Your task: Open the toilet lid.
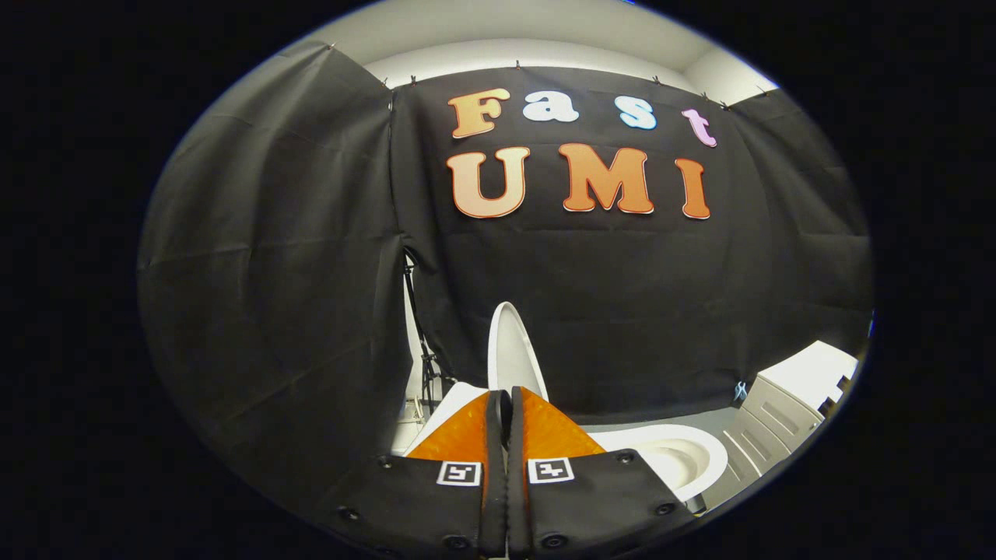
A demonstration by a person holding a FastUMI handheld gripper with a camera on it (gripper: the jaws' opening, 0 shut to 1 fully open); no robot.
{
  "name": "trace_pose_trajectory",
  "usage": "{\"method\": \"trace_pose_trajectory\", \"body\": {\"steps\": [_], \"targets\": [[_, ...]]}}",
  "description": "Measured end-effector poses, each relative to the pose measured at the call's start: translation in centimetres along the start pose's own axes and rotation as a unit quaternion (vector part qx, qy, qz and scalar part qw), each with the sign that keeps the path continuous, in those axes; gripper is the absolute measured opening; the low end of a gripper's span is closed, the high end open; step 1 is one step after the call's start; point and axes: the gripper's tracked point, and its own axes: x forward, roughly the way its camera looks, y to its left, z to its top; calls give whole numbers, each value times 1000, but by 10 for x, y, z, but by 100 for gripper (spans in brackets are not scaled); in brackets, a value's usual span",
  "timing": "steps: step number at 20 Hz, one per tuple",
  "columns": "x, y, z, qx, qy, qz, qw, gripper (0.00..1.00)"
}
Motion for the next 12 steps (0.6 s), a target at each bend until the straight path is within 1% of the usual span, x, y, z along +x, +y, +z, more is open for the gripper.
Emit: {"method": "trace_pose_trajectory", "body": {"steps": [1, 3, 4, 6, 7, 12], "targets": [[0, -3, -1, -2, 1, -3, 1000, 9], [-3, -7, -1, 8, 5, -3, 1000, 13], [-6, -7, -1, 22, 7, 6, 1000, 15], [-11, -6, 3, 40, 8, 16, 999, 24], [-17, -7, 6, 40, 8, 19, 999, 25], [-45, -23, 37, 37, -19, 33, 999, 70]]}}
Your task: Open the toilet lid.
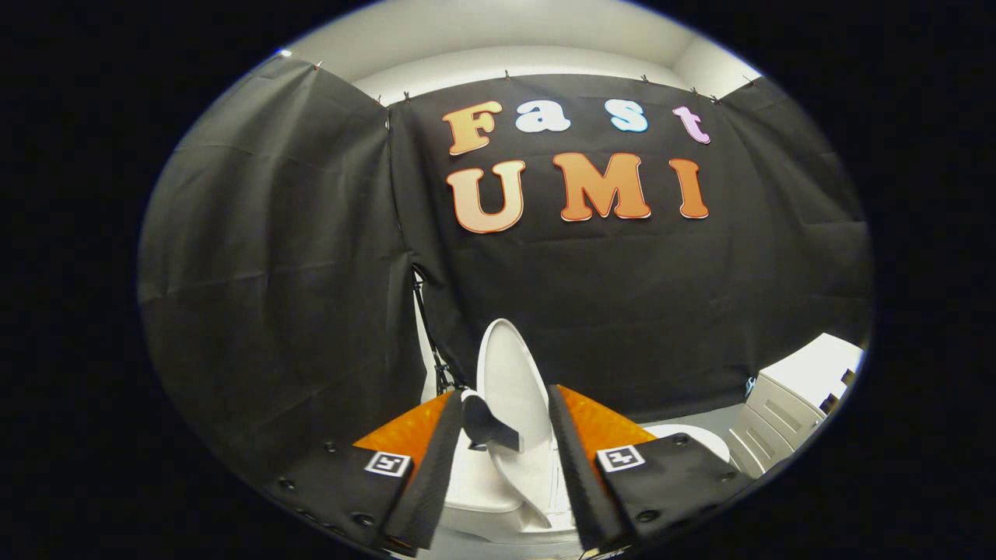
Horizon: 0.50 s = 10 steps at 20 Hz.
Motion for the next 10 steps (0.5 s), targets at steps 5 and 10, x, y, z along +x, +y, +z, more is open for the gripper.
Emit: {"method": "trace_pose_trajectory", "body": {"steps": [5, 10], "targets": [[-16, -27, 33, 19, -10, 16, 1000, 98], [-18, -89, 62, 11, -20, -9, 1000, 98]]}}
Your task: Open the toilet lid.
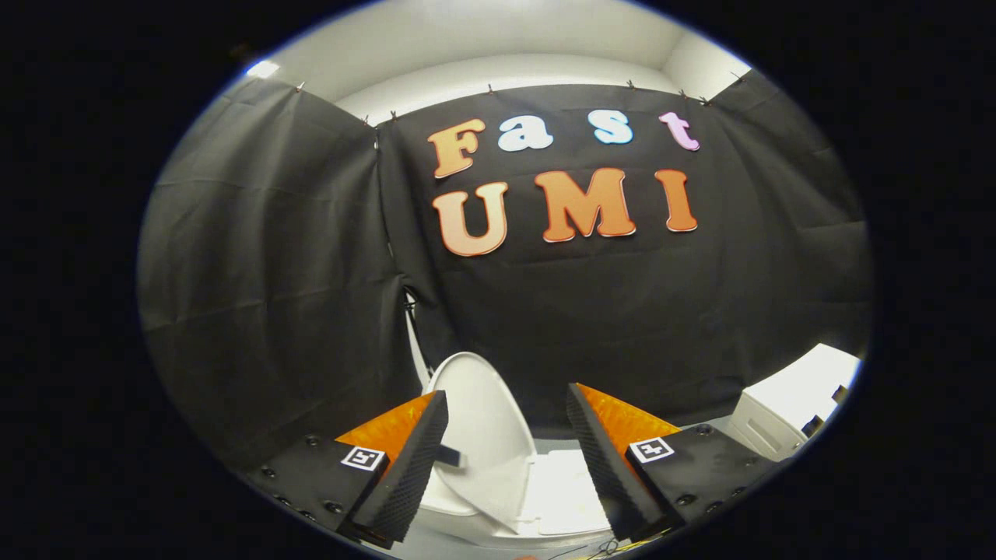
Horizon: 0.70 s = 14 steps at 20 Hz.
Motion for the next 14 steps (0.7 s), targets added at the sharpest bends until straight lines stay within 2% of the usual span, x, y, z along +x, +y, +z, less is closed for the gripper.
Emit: {"method": "trace_pose_trajectory", "body": {"steps": [7, 14], "targets": [[5, -97, 40, -3, -22, -59, 998, 98], [1, -168, 57, 19, -34, -104, 994, 98]]}}
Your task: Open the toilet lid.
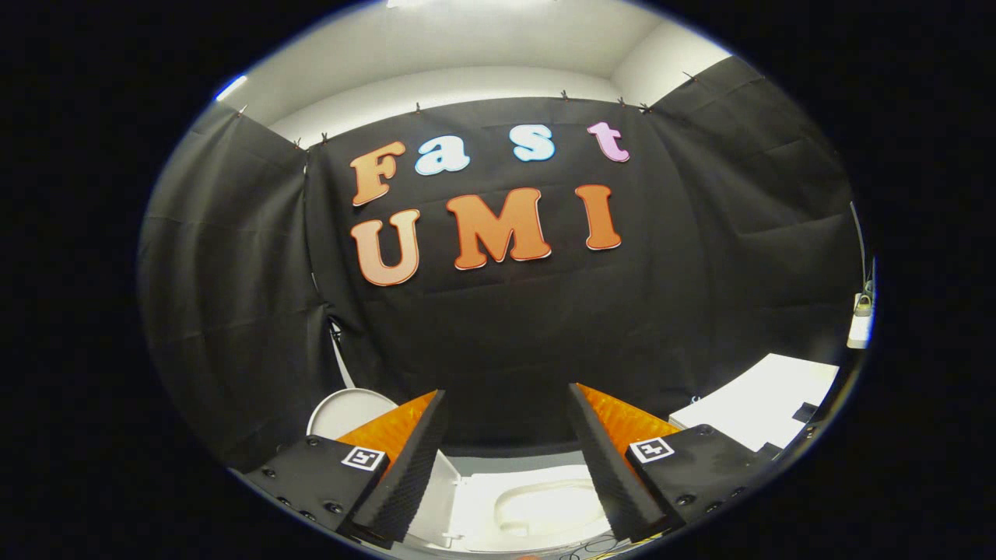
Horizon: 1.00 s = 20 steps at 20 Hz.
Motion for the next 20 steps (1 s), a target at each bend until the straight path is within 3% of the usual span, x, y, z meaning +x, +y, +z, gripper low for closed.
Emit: {"method": "trace_pose_trajectory", "body": {"steps": [6, 20], "targets": [[1, -39, 3, 10, -2, -29, 1000, 98], [-33, -89, 7, -4, -8, -52, 999, 98]]}}
